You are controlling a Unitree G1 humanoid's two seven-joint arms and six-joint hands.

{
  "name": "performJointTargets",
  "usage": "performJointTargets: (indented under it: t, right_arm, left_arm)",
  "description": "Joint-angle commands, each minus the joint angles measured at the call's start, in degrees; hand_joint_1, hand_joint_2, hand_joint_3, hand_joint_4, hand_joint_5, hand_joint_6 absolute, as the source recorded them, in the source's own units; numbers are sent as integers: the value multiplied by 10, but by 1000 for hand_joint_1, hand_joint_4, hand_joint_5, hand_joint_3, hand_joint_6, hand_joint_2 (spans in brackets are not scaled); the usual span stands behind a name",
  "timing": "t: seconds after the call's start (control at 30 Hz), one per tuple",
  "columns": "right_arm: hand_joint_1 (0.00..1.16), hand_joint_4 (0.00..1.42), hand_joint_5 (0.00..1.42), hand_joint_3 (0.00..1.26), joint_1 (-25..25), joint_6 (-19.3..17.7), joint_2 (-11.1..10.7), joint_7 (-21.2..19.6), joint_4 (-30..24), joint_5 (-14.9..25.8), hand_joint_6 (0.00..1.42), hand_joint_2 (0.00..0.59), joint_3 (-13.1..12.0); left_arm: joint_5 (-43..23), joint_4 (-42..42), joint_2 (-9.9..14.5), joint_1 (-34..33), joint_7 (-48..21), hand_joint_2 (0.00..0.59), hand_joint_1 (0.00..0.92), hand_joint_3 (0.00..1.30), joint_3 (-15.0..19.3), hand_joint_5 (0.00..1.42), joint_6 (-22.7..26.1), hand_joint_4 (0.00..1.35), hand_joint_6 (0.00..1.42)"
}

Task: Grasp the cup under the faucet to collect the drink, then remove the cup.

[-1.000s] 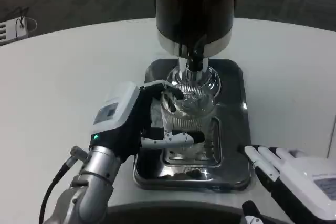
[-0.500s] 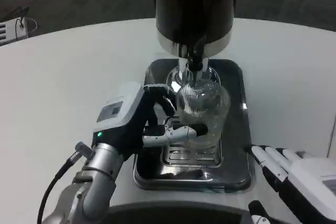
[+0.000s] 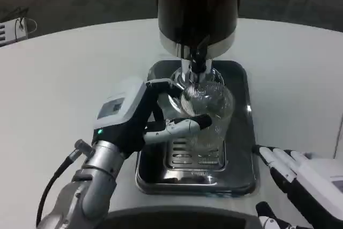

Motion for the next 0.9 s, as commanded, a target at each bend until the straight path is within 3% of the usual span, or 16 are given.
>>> performJointTargets:
  t: [0.03,0.23,0.47,0.63,0.9]
  right_arm:
    - [321,0,0,0,-1,7,-6,-8,6,3,0,586,6]
    - [321,0,0,0,-6,15,-9,-10,12,-2,0,586,16]
    - [321,0,0,0,-13,24,-8,-13,18,-10,0,586,31]
    - [321,0,0,0,-17,28,-6,-15,20,-18,0,586,46]
    - [325,0,0,0,-17,32,-3,-15,19,-30,0,586,62]
  left_arm:
    - [-15,-48,26,43,-21,3,130,531,12,791,-6,373,1171]
    - [-42,-132,53,107,-47,0,76,432,41,698,-11,314,1094]
    - [-116,-231,56,175,-57,2,29,360,104,505,-43,270,829]
    - [-195,-277,50,171,-97,31,0,342,127,396,-69,293,490]
    - [-276,-321,43,133,-175,46,0,308,128,371,-56,285,406]
